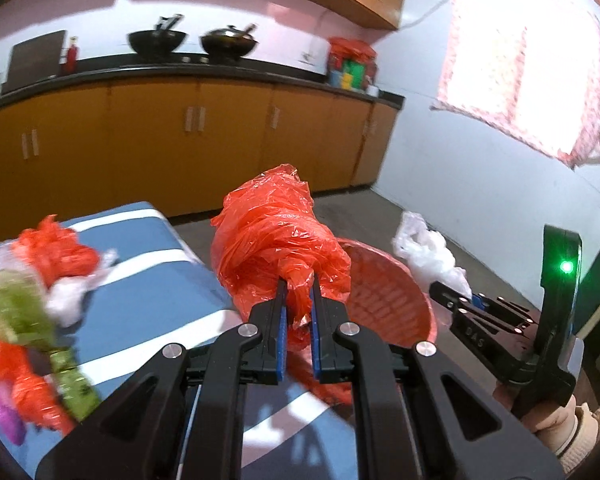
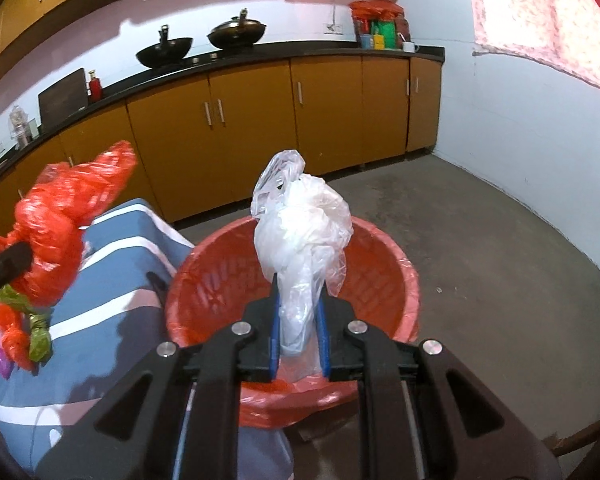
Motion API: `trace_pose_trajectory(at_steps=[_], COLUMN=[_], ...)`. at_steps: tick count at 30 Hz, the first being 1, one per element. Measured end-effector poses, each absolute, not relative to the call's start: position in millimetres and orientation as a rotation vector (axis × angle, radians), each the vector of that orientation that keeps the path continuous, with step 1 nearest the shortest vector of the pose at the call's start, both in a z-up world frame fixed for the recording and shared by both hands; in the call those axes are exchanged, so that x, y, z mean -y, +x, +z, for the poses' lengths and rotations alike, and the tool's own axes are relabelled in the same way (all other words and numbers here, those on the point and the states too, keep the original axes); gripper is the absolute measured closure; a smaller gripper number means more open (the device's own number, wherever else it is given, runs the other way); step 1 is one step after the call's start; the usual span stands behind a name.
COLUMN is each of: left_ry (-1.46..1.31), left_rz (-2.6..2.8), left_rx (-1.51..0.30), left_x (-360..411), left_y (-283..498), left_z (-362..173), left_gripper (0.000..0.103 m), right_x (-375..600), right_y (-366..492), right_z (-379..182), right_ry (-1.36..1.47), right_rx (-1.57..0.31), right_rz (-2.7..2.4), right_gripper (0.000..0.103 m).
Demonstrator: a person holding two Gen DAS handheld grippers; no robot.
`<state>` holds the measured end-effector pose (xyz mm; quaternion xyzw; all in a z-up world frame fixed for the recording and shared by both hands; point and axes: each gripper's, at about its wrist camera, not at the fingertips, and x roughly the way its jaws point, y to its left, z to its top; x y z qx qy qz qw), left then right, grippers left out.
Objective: Collect trash
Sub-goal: 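Carry both bags over the orange wastebasket and open both tools to drop them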
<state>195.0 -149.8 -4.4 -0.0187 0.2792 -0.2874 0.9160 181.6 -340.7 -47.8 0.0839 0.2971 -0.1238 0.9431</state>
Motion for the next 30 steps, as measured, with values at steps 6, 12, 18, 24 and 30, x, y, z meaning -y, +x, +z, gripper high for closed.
trace_pose_trajectory(at_steps=[6,12,18,24,30], left_ry=[-0.006,0.02,0.041,0.042,0.037], left_rz=[-0.643,-0.67,-0.69,-0.701,-0.687], left_rx=[-0.594,-0.616,-0.653,-0.703,-0.72], left_x=[184,208,231,241,235], left_y=[203,211,221,226,228], left_z=[-14,-26,-39,-50,-52], left_gripper=[0.094,0.094,0.093,0.089,0.088], right_x=[356,367,381,384,388], right_y=[195,209,220,222,215], right_z=[-56,-59,-60,-65,-73], right_ry=[0.195,0.211,0.239,0.236,0.247], right_rx=[-0.612,-0.607,-0.59,-0.582,-0.594], right_rz=[-0.261,-0.263,-0.243,-0.213,-0.22], right_gripper=[0.087,0.087,0.083,0.069,0.069])
